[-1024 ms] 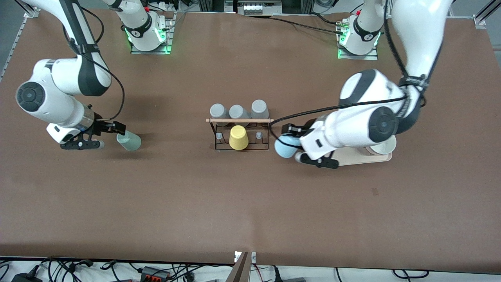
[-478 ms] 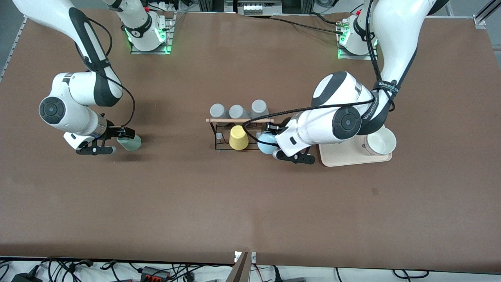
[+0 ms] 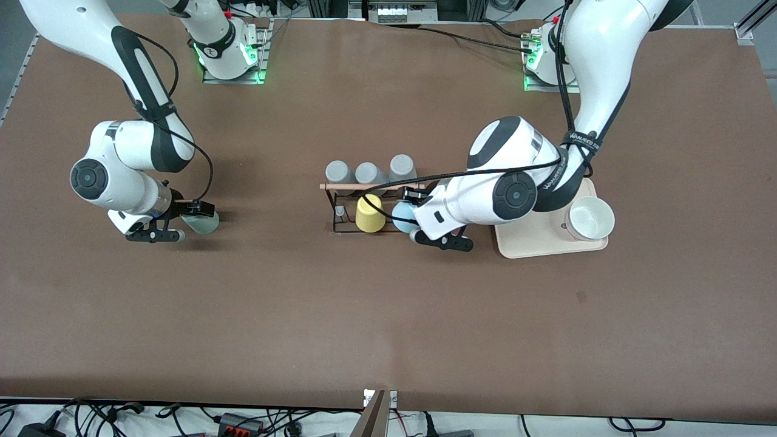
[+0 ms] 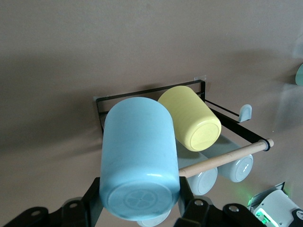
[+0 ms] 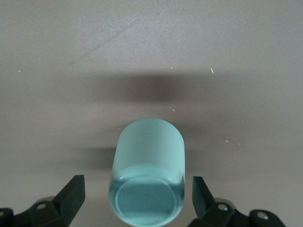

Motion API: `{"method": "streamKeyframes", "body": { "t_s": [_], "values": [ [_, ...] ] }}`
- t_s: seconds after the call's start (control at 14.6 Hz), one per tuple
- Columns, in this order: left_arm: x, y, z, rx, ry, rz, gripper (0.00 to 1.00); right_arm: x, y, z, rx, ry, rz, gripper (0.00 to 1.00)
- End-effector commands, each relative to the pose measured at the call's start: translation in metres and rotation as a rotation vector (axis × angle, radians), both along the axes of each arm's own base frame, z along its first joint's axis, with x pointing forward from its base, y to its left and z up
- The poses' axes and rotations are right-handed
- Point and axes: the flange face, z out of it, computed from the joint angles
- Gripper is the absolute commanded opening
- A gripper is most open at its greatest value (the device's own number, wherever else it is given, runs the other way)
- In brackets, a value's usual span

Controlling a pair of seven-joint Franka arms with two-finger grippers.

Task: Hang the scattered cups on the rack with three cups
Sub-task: 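Hang the blue cup beside the yellow cup and open the left gripper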

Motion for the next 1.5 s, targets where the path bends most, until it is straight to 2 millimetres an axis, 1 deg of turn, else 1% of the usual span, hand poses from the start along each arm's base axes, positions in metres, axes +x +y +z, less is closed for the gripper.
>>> {"method": "streamKeyframes", "body": {
  "t_s": [0.0,0.14,0.2,0.27,0.34,0.41,0.48,0.55,0.61,0.68,0.75,0.82,0.89,0.96,1.02,1.09,1.16,1.23,1.3,1.37,1.43],
  "values": [
    [0.004,-0.001,-0.009,0.001,0.016,-0.004,0.17,-0.001,-0.002,-0.004,0.009,-0.011,-0.007,1.0],
    [-0.001,-0.009,-0.012,0.003,0.019,-0.017,0.18,-0.001,-0.002,-0.004,0.009,-0.011,-0.007,1.0],
    [-0.001,-0.009,-0.013,0.004,0.021,-0.017,0.18,-0.001,-0.002,-0.004,0.009,-0.011,-0.007,1.0],
    [-0.001,-0.009,-0.018,0.005,0.024,-0.019,0.22,-0.001,-0.002,-0.004,0.009,-0.008,-0.007,1.0],
    [0.0,-0.008,-0.025,0.005,0.029,-0.02,0.27,-0.002,-0.002,-0.005,0.01,-0.006,-0.007,0.91],
    [0.0,-0.008,-0.032,0.008,0.037,-0.02,0.29,-0.001,-0.002,-0.004,0.01,-0.008,-0.007,0.78],
    [0.002,-0.009,-0.036,0.011,0.036,-0.021,0.31,-0.001,-0.001,-0.004,0.009,-0.008,-0.004,0.62],
    [0.002,-0.009,-0.037,0.01,0.036,-0.021,0.46,0.0,0.0,-0.002,0.008,-0.008,0.003,0.44],
    [0.002,-0.008,-0.039,0.014,0.036,-0.023,0.99,0.002,0.003,0.0,0.009,-0.008,0.008,0.41],
    [0.002,-0.008,-0.036,0.017,0.029,-0.029,1.0,0.006,0.004,0.006,0.009,-0.018,0.011,0.35],
    [0.003,-0.006,-0.028,0.019,0.013,-0.032,1.0,0.012,0.004,0.015,0.01,-0.031,0.016,0.34],
    [0.009,0.004,-0.012,0.014,-0.006,-0.02,1.0,0.017,0.006,0.024,0.012,-0.017,0.019,0.32],
    [0.016,0.016,0.006,0.006,-0.027,-0.002,1.0,0.024,0.007,0.036,0.013,-0.003,0.02,0.32],
    [0.022,0.031,0.032,0.004,-0.063,0.021,1.0,0.033,0.01,0.052,0.013,0.01,0.027,0.32],
    [0.019,0.04,0.059,0.014,-0.093,0.022,1.0,0.044,0.019,0.072,0.013,0.017,0.042,0.32],
    [0.021,0.058,0.076,0.028,-0.088,0.031,1.0,0.053,0.029,0.09,0.014,0.019,0.051,0.32],
    [0.026,0.086,0.091,0.043,-0.071,0.049,1.0,0.06,0.044,0.108,0.018,0.01,0.065,0.32],
    [0.028,0.11,0.102,0.057,-0.049,0.062,1.0,0.065,0.061,0.12,0.02,-0.002,0.098,0.32],
    [0.034,0.142,0.11,0.07,-0.029,0.091,1.0,0.068,0.083,0.133,0.021,-0.023,0.135,0.32],
    [0.039,0.169,0.113,0.078,-0.006,0.115,1.0,0.068,0.11,0.143,0.022,-0.033,0.169,0.32],
    [0.038,0.193,0.113,0.088,0.031,0.104,1.0,0.066,0.144,0.155,0.019,-0.053,0.223,0.32]
  ]
}}
